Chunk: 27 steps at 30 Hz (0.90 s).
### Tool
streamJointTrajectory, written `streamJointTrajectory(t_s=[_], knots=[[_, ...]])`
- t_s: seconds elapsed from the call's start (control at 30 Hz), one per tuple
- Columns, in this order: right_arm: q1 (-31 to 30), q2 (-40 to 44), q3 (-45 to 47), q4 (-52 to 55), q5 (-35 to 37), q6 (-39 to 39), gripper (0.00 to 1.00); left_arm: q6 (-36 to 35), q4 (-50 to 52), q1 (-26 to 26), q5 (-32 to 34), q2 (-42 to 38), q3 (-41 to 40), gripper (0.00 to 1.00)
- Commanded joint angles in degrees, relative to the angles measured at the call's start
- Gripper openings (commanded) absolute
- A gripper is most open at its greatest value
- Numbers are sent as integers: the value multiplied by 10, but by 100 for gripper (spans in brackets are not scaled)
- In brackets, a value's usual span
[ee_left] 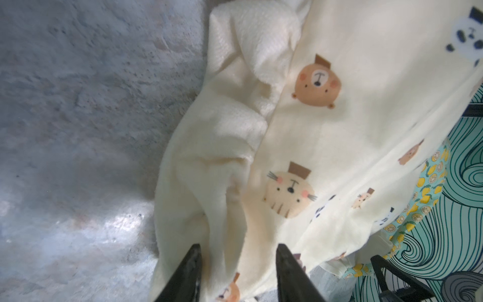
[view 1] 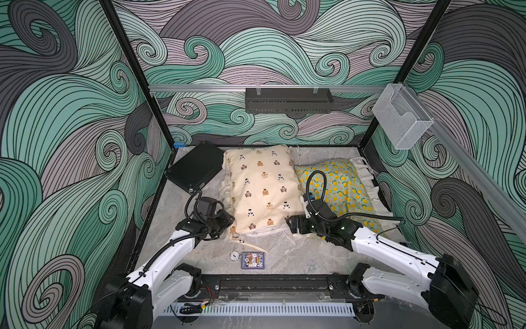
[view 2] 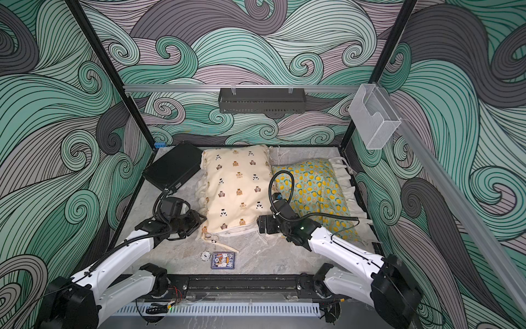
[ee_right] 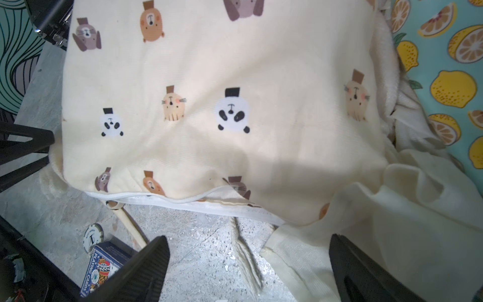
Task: Zip up pillowcases
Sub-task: Adjust the pillowcase at the center of the board.
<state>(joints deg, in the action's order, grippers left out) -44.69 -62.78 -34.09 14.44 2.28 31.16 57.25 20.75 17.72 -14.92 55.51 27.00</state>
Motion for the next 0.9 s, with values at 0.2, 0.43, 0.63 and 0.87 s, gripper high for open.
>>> streamJointTrajectory(t_s=[0.2, 0.43, 0.63, 0.87], knots=[[-35, -15, -22, -6, -33, 19, 99, 38, -7, 27, -20, 3, -25, 51], [-66, -45, -36, -26, -51, 27, 99, 67, -74, 60, 2, 47, -20, 46], [-93, -65, -40, -44, -59, 34, 99, 76, -102, 72, 30, 66, -18, 25], [-123, -98, -61, -55, -61, 35, 99, 63, -81, 74, 30, 82, 4, 5]])
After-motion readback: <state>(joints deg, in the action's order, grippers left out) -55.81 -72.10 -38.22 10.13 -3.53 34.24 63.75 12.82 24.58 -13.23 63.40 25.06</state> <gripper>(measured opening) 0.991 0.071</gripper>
